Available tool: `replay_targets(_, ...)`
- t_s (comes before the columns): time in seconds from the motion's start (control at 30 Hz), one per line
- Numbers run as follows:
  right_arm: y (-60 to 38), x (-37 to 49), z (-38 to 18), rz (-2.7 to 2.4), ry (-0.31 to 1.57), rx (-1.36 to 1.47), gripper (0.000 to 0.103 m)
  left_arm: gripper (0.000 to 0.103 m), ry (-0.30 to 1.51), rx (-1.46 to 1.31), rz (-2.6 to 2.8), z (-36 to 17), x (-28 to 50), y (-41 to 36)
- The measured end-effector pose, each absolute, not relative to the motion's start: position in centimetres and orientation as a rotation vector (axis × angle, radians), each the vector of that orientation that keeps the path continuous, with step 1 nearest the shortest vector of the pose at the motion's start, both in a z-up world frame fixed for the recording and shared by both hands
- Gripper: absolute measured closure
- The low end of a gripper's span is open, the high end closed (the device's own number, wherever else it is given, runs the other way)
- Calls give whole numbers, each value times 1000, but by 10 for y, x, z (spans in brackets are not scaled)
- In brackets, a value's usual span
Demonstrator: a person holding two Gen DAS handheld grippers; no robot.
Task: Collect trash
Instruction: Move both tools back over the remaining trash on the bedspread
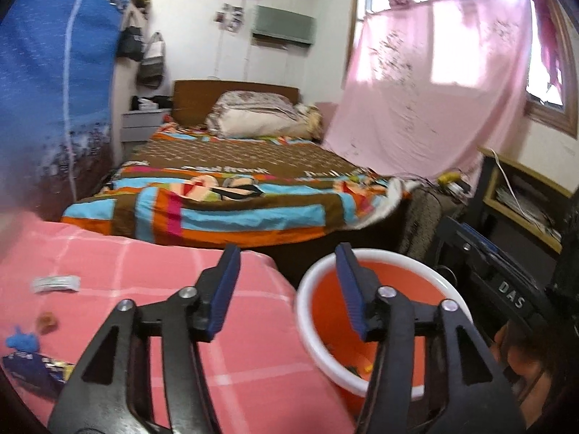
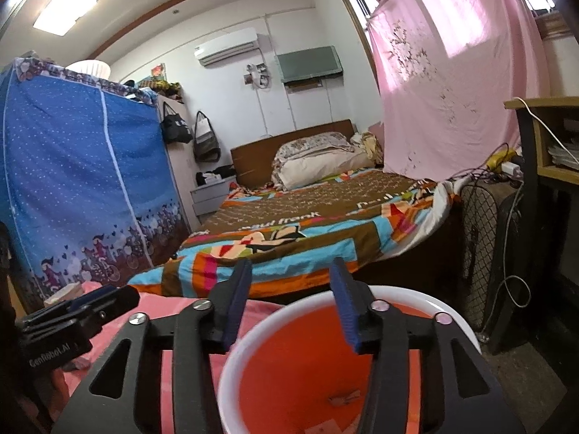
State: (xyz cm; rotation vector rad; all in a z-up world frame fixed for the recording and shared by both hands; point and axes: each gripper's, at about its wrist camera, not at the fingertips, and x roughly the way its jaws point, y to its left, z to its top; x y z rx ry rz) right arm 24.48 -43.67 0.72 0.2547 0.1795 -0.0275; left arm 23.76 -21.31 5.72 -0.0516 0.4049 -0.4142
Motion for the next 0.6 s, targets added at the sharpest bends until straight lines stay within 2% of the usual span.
replay_targets(0.07,-430,247,11,-25,172,248,48,32,385,-63,-374,60,238,-201)
replay_targets(0.1,-426,248,12,-27,167,246,28,25,375,-69,-359,61,238,-196)
replay_targets(0.13,-422,248,14,-26,156,249,15,16,359,-77,-339,62,236,-188)
replay_targets(0.27,-410,249,20,9,116,266,11,0,278,-113,-243,68,230,-158)
replay_targets(0.33,-402,250,22,17,97,263,0,0,247,-138,-215,70,226,-145)
replay_targets(0.6,-366,257,29,95,46,253,0,0,188,-128,-121,73,211,-97)
